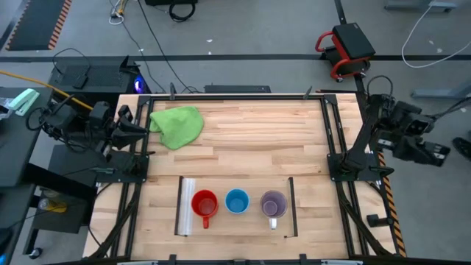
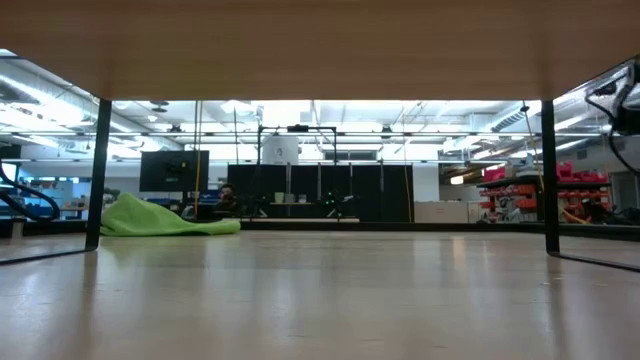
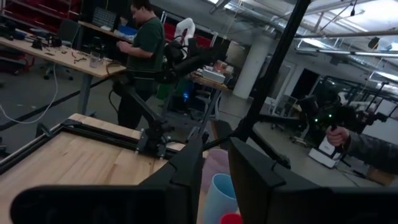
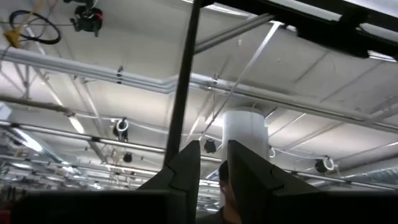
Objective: Stack small to large cups/mugs on shelf
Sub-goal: Return to Home Position
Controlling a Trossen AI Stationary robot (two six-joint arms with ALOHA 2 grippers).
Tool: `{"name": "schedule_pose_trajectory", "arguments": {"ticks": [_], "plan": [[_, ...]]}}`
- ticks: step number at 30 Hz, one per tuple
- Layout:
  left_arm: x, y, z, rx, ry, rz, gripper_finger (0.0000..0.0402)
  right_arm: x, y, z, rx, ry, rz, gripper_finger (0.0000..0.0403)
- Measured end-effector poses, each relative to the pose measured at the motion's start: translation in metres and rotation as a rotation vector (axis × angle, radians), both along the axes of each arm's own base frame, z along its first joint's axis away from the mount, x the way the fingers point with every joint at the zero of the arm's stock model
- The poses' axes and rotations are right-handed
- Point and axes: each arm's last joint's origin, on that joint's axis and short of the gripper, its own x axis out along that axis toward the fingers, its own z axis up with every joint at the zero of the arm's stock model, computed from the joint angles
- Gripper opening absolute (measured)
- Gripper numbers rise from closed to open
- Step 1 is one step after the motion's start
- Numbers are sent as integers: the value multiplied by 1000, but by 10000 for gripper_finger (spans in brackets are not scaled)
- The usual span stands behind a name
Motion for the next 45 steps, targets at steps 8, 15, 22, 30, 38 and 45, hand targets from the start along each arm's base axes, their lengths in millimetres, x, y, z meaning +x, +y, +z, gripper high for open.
{"name": "schedule_pose_trajectory", "arguments": {"ticks": [8,15,22,30,38,45], "plan": [[-32,16,1,-11,-107,4,89,-1,-5,-15,-48,-80,-12,88],[-52,27,-6,5,-129,3,80,-5,-12,-31,-38,-97,-45,88],[-72,37,-12,-37,-168,11,88,-3,-11,-50,-50,-105,-88,88],[-84,44,-35,-55,-203,28,87,-2,-10,-74,-44,-161,-147,88],[-87,45,-46,-57,-250,26,86,-3,-15,-91,-4,-190,-262,88],[-84,45,-49,-18,-237,46,90,4,-12,-97,-60,-212,-375,88]]}}
